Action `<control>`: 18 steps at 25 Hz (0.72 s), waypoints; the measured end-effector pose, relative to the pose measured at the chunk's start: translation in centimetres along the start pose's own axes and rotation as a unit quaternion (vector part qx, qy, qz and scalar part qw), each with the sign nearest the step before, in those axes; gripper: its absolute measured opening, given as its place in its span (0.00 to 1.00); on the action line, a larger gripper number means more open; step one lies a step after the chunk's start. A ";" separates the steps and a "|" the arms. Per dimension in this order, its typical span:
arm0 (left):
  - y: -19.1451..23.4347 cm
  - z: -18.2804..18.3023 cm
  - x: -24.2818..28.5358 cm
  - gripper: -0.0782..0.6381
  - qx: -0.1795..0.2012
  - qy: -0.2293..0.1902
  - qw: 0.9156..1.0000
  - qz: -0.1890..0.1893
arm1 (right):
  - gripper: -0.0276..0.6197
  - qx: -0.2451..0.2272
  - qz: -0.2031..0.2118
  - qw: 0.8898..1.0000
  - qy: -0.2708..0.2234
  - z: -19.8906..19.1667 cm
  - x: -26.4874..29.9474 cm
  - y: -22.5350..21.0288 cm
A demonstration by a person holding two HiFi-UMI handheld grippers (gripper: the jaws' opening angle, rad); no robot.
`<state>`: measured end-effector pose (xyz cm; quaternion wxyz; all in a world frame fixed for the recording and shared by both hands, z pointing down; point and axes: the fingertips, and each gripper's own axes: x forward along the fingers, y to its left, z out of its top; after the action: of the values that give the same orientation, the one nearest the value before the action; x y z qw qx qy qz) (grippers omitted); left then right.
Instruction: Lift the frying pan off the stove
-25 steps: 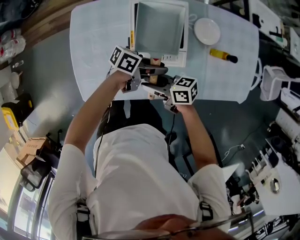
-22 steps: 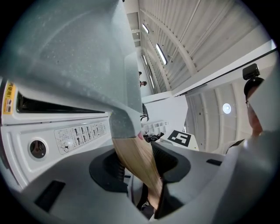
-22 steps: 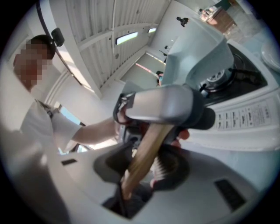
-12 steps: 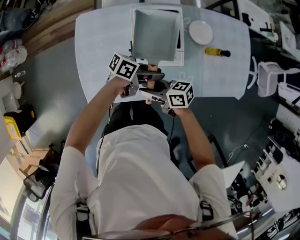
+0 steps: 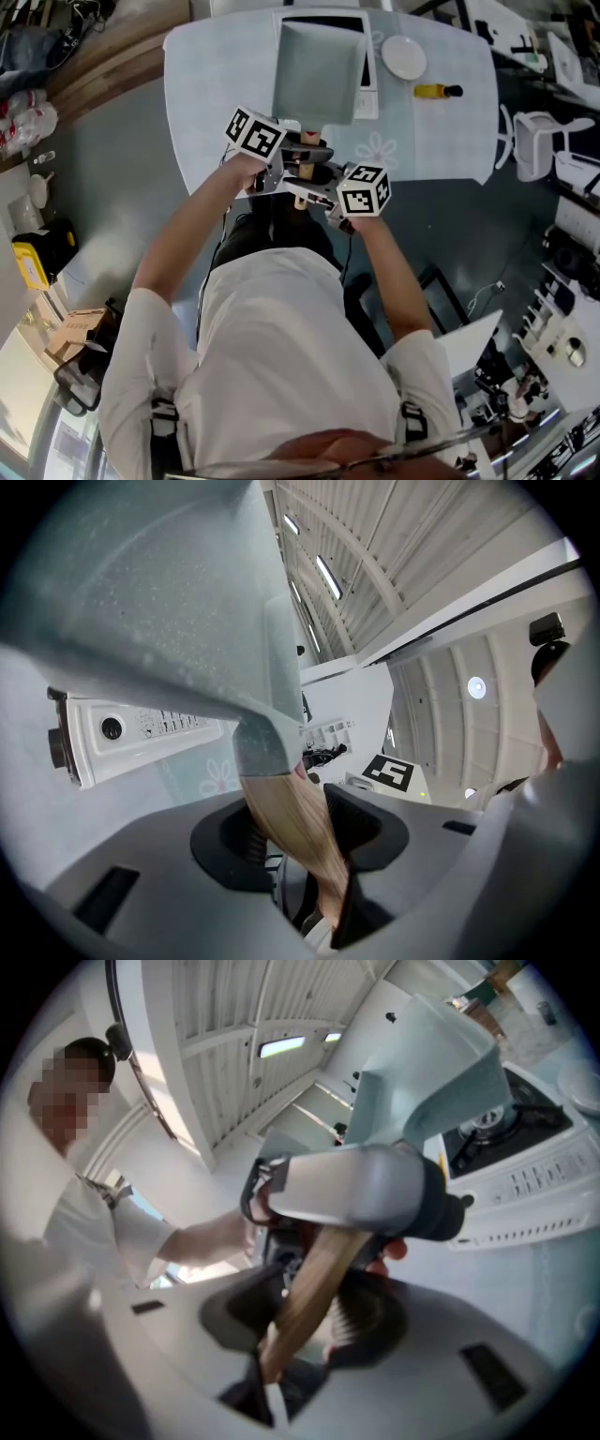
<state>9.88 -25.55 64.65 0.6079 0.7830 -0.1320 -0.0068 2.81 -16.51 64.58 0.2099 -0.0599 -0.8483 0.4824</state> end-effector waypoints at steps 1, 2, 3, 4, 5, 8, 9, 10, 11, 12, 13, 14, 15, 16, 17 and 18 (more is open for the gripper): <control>-0.2 -0.4 -0.3 0.37 0.001 0.002 1.000 0.000 | 0.29 -0.001 -0.001 1.000 -0.002 -0.3 0.3 0.4; -0.5 -0.8 -0.6 0.37 0.001 0.003 1.000 -0.001 | 0.29 -0.002 -0.003 1.000 -0.004 -0.5 0.5 0.8; -0.7 -1.2 -0.8 0.37 0.002 0.004 1.000 -0.001 | 0.29 -0.002 -0.004 1.000 -0.005 -0.7 0.7 1.2; -1.0 -1.6 -1.1 0.37 0.004 0.006 1.000 -0.002 | 0.29 -0.003 -0.006 1.000 -0.007 -1.0 0.9 1.6; -1.4 -2.0 -1.3 0.37 0.006 0.007 1.000 -0.002 | 0.29 -0.004 -0.007 1.000 -0.008 -1.2 1.2 2.1; -2.6 -3.5 -2.3 0.37 0.010 0.011 1.000 -0.006 | 0.29 -0.006 -0.011 1.000 -0.014 -2.0 2.0 3.8; -3.0 -3.9 -2.7 0.37 0.012 0.012 1.000 -0.008 | 0.29 -0.007 -0.012 1.000 -0.016 -2.2 2.2 4.3; -3.4 -4.3 -2.9 0.37 0.014 0.013 1.000 -0.010 | 0.29 -0.007 -0.014 1.000 -0.020 -2.4 2.5 4.8; -3.7 -4.7 -3.1 0.37 0.016 0.015 1.000 -0.011 | 0.29 -0.007 -0.015 1.000 -0.023 -2.6 2.6 5.3; -4.0 -5.0 -3.3 0.37 0.017 0.018 1.000 -0.013 | 0.29 -0.006 -0.017 0.999 -0.026 -2.8 2.7 5.7; -4.4 -5.4 -3.4 0.37 0.019 0.022 1.000 -0.013 | 0.29 -0.005 -0.017 0.999 -0.029 -3.0 2.9 6.1; -4.7 -5.9 -3.6 0.37 0.020 0.026 0.999 -0.013 | 0.29 -0.003 -0.018 0.999 -0.032 -3.2 3.0 6.5; -5.0 -6.3 -3.7 0.38 0.021 0.030 0.999 -0.013 | 0.29 -0.002 -0.018 0.999 -0.034 -3.5 3.2 7.0; -5.3 -6.8 -3.9 0.38 0.022 0.034 0.999 -0.013 | 0.29 -0.002 -0.019 0.999 -0.035 -3.8 3.3 7.4; -5.6 -7.2 -4.1 0.38 0.024 0.037 0.999 -0.013 | 0.29 -0.002 -0.021 0.999 -0.037 -4.0 3.5 7.9; -5.8 -7.6 -4.3 0.38 0.025 0.040 0.999 -0.013 | 0.29 -0.002 -0.022 0.999 -0.039 -4.2 3.7 8.3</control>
<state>8.23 -16.08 60.42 0.5931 0.7990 -0.0973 0.0198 0.42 -7.68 60.60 0.1873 -0.0230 -0.8578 0.4780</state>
